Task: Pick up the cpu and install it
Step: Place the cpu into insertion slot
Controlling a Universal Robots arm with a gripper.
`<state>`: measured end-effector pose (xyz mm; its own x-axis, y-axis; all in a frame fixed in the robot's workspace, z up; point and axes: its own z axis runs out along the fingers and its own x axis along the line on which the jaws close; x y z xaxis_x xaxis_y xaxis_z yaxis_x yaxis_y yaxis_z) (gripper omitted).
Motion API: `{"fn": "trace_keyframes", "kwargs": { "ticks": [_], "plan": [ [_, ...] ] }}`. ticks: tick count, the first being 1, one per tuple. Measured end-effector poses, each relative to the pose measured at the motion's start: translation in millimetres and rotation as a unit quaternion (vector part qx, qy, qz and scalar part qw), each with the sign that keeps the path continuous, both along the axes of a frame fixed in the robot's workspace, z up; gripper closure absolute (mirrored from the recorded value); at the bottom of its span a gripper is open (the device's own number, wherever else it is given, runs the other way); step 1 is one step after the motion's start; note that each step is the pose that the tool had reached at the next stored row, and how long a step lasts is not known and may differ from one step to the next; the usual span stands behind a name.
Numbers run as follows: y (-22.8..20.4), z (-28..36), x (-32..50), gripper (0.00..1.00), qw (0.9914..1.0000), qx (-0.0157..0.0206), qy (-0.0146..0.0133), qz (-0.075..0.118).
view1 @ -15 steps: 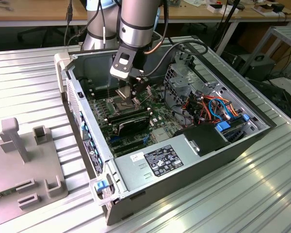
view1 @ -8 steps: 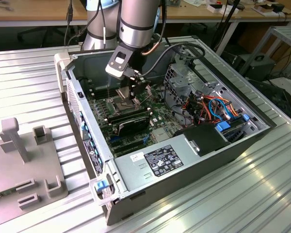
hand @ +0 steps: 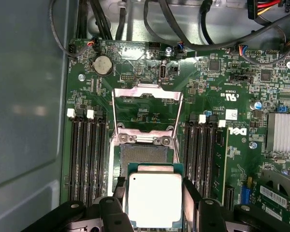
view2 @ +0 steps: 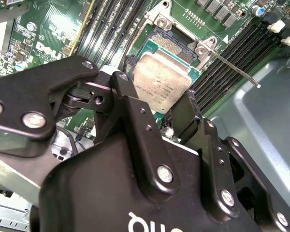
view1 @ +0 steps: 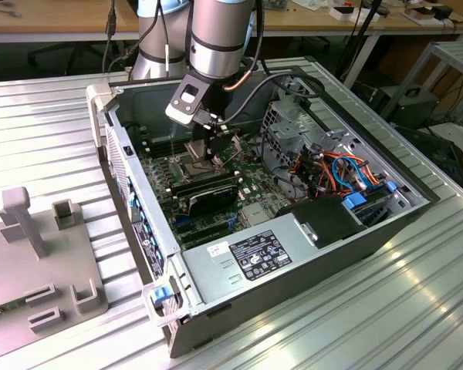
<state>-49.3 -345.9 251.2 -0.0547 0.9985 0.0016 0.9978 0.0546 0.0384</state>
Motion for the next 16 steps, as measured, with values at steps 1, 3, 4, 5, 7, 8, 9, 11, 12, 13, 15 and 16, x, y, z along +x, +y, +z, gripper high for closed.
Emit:
{"fn": "trace_keyframes", "kwargs": {
  "ticks": [1, 3, 4, 5, 7, 8, 9, 11, 12, 13, 15, 16],
  "plan": [
    [0.0, -1.3, 0.0, 0.45, 1.0, 0.0, 0.0, 0.0],
    [0.0, -1.4, 0.0, 0.45, 1.0, 0.0, 0.0, 0.0],
    [0.0, -1.4, 0.0, 0.45, 1.0, 0.0, 0.0, 0.0],
    [0.0, -1.5, 0.0, 0.45, 1.0, 0.0, 0.0, 0.0],
    [0.0, -1.9, 0.0, 0.45, 1.0, 0.0001, -0.0001, 0.0],
    [0.0, -2.3, 0.0, 0.45, 1.0, 0.0, 0.0, 0.0],
    [0.0, -2.9, 0.1, 0.45, 1.0, 0.0001, -0.0001, 0.0],
    [0.4, -4.0, 0.0, 0.45, 1.0, 0.0, 0.0, 0.0],
    [0.8, -4.8, 0.0, 0.45, 1.0, -0.0001, 0.0, 0.0],
    [1.5, -6.1, 0.0, 0.45, 1.0, 0.0, 0.0, 0.0],
    [2.7, -9.7, 0.0, 0.45, 1.0, 0.0, 0.0, 0.0],
    [3.0, -12.5, 0.2, 0.45, 1.0, 0.0, 0.0, 0.0]
  ]
}}
